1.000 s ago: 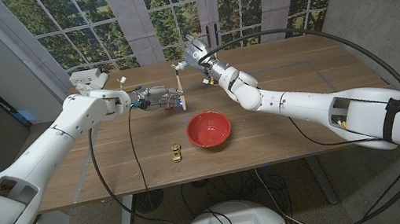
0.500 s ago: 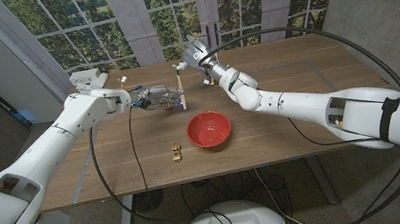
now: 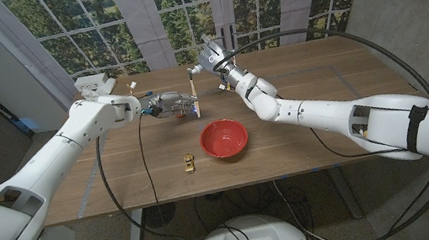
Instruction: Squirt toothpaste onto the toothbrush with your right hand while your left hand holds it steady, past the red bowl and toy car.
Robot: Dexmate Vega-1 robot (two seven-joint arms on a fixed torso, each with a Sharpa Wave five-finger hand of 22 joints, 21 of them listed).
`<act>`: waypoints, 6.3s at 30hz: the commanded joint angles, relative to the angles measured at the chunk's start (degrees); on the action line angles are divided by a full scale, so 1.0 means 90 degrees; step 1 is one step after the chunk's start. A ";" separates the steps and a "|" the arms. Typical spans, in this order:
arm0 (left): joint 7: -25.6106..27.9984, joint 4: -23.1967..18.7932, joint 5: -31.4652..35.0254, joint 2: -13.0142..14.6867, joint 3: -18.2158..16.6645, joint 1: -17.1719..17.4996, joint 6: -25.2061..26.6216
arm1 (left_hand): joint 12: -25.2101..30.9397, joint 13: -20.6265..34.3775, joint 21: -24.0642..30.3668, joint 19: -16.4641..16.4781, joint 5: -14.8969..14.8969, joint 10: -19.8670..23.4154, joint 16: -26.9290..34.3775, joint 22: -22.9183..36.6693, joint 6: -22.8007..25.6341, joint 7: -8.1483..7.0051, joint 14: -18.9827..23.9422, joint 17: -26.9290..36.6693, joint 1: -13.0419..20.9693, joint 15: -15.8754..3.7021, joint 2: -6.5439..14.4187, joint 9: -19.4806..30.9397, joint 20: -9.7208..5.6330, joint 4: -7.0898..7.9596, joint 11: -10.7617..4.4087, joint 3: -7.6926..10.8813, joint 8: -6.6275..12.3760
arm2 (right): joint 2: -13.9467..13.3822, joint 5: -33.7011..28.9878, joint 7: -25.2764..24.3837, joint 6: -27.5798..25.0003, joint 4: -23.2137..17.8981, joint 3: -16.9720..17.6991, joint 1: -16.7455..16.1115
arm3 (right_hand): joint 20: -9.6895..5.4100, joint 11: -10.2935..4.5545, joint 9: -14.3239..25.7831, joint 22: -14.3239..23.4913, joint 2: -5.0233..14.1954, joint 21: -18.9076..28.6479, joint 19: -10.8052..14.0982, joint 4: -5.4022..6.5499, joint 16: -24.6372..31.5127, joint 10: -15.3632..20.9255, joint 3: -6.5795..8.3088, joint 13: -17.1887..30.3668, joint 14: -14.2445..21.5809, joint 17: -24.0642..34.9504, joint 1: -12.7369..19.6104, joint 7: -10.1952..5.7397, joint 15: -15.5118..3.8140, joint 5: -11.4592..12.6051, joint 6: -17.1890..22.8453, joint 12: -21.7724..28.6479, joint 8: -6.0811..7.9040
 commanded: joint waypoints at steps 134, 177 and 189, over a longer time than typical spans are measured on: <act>-0.0089 -0.0164 -0.0361 0.0216 -0.0439 0.0649 -0.0896 | -0.0076 0.0081 0.0076 -0.0004 0.0059 0.0487 -0.0122 0.0023 0.0012 -0.0061 -0.0010 0.0028 0.0641 -0.0800 0.0677 0.0057 -0.0090 0.0009 -0.0458 0.0068 -0.0051 | -0.0313 0.2699 0.1034 0.0070 -0.2560 0.1821 -0.1144 | 0.0106 -0.0123 -0.0246 0.0008 0.0517 0.0065 0.0289 0.0109 -0.1405 -0.0059 0.0098 -0.0026 0.0550 0.1073 -0.0089 0.0013 -0.0927 -0.0554 -0.0228 -0.0273 -0.0475; 0.0003 -0.0371 -0.0395 0.0322 -0.0485 0.0695 -0.0738 | -0.0113 0.0093 0.0094 -0.0013 0.0060 0.0498 -0.0135 0.0026 0.0023 -0.0041 0.0014 0.0056 0.0619 -0.0815 0.0666 0.0055 -0.0098 -0.0004 -0.0442 0.0099 -0.0058 | -0.0450 0.4320 0.1811 0.0060 -0.3114 0.2386 -0.1191 | 0.0378 0.0225 -0.0306 0.0025 0.0269 0.0037 0.0303 0.0232 -0.2434 -0.1260 0.0042 -0.0587 -0.0222 -0.0053 -0.1117 -0.0065 -0.0683 -0.0656 -0.1286 -0.1411 -0.0918; 0.0137 -0.0589 -0.0471 0.0421 -0.0537 0.0792 -0.0616 | -0.0119 0.0101 0.0098 -0.0017 0.0062 0.0500 -0.0147 0.0026 0.0027 -0.0038 0.0015 0.0055 0.0612 -0.0812 0.0664 0.0054 -0.0095 -0.0005 -0.0439 0.0110 -0.0060 | -0.0653 0.4513 0.2184 -0.0249 -0.3492 0.2432 -0.1247 | 0.0396 0.0257 -0.0327 0.0029 0.0264 0.0034 0.0286 0.0237 -0.2443 -0.1290 0.0018 -0.0677 -0.0292 -0.0189 -0.1227 -0.0060 -0.0663 -0.0654 -0.1361 -0.1537 -0.0971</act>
